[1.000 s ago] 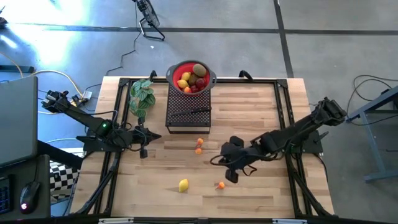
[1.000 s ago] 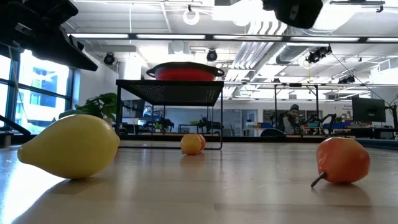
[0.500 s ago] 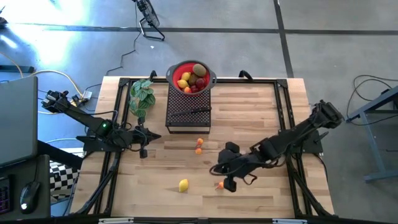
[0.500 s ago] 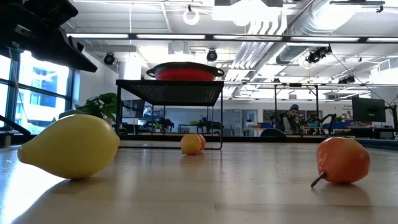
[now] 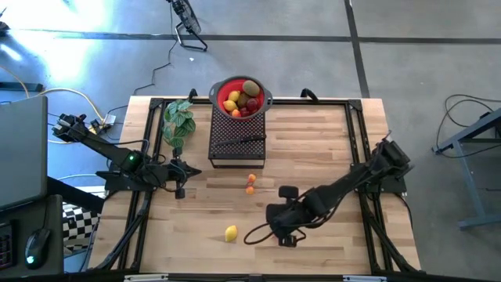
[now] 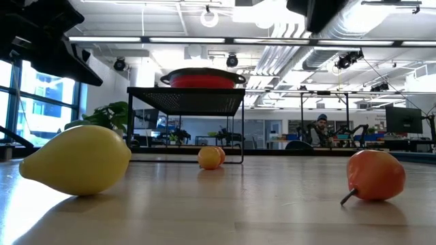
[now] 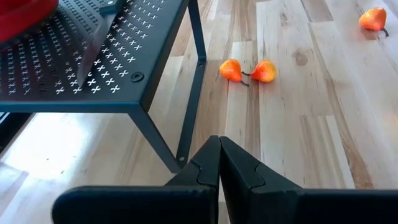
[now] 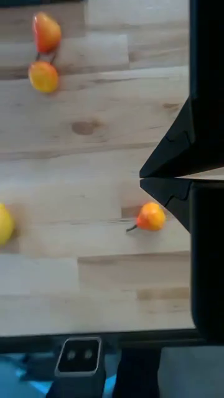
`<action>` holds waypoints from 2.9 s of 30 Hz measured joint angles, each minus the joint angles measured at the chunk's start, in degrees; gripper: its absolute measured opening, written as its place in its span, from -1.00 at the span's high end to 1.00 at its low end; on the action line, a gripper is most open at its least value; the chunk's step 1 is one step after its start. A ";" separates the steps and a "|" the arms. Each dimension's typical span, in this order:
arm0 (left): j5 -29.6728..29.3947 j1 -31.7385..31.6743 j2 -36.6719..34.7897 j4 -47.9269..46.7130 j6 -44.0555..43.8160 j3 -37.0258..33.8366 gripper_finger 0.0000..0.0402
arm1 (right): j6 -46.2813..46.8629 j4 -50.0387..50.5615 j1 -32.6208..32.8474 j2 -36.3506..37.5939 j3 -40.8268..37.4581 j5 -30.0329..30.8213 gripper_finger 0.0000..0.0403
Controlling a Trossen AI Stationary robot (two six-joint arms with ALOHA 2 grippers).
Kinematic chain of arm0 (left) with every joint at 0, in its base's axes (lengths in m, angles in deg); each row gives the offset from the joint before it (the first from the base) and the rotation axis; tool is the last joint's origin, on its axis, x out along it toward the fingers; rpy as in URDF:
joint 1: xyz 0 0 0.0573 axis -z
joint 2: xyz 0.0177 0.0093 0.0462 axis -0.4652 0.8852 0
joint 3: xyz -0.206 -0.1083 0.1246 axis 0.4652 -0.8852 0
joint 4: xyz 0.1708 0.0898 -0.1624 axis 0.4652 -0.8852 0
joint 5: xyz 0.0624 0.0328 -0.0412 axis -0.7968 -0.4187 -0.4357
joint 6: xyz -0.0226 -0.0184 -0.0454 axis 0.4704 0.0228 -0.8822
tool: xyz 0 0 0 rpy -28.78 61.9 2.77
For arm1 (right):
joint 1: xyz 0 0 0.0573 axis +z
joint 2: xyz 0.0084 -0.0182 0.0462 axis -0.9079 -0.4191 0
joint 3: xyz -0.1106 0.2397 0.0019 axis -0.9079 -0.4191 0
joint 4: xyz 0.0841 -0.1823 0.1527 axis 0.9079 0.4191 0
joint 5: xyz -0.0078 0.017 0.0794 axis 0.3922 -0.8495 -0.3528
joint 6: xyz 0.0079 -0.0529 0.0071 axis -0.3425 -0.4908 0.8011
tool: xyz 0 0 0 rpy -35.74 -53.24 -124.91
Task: Pick & Place Fruit
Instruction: Put the pear into the red strainer bowl
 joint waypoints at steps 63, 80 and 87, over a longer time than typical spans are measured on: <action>-0.02 -0.02 0.07 -0.42 0.06 0.00 0.98 | -2.65 -7.28 2.82 -15.49 -3.54 -3.75 -0.38; -0.02 0.00 0.07 -0.44 0.06 0.00 0.98 | -2.58 -9.90 2.84 -15.42 -4.98 -3.74 -0.28; -0.02 0.00 0.07 -0.44 0.19 0.00 0.98 | -2.75 -10.82 2.82 -15.42 -4.98 -3.69 -0.28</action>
